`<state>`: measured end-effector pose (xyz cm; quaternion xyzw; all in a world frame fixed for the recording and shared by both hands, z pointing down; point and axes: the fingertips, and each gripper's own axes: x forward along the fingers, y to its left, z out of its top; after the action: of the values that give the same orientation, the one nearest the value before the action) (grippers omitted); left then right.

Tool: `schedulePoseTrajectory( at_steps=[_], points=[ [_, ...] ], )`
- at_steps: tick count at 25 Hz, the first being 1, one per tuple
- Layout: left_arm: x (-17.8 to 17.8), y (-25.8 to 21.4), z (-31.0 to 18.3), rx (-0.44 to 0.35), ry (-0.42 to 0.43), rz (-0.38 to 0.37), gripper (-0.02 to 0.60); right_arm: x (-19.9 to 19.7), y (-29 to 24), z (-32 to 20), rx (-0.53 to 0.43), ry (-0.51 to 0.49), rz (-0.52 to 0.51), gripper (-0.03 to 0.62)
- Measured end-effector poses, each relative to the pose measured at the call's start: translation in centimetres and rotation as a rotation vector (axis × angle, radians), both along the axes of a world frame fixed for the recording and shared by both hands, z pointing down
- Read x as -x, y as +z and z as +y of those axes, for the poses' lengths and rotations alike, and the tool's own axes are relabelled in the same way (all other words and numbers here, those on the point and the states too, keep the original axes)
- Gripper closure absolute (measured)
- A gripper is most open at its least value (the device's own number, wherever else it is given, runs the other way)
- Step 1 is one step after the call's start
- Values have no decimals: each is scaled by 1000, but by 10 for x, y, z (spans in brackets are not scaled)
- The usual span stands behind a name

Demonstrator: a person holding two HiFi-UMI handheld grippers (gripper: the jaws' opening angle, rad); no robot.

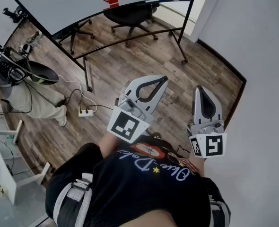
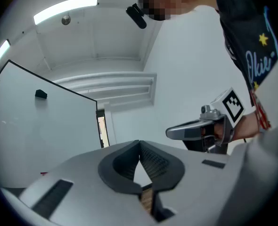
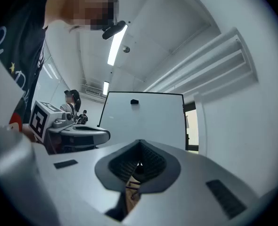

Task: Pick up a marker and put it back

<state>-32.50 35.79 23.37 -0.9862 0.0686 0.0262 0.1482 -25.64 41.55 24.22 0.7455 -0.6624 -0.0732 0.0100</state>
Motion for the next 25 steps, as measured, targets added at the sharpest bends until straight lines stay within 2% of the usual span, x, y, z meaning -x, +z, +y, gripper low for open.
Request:
schedulePoseTrajectory(
  at_steps=[25],
  points=[
    [-22,6,25,-31,-55,-50,578,-38,1,41,-41,-13,-62,594]
  ],
)
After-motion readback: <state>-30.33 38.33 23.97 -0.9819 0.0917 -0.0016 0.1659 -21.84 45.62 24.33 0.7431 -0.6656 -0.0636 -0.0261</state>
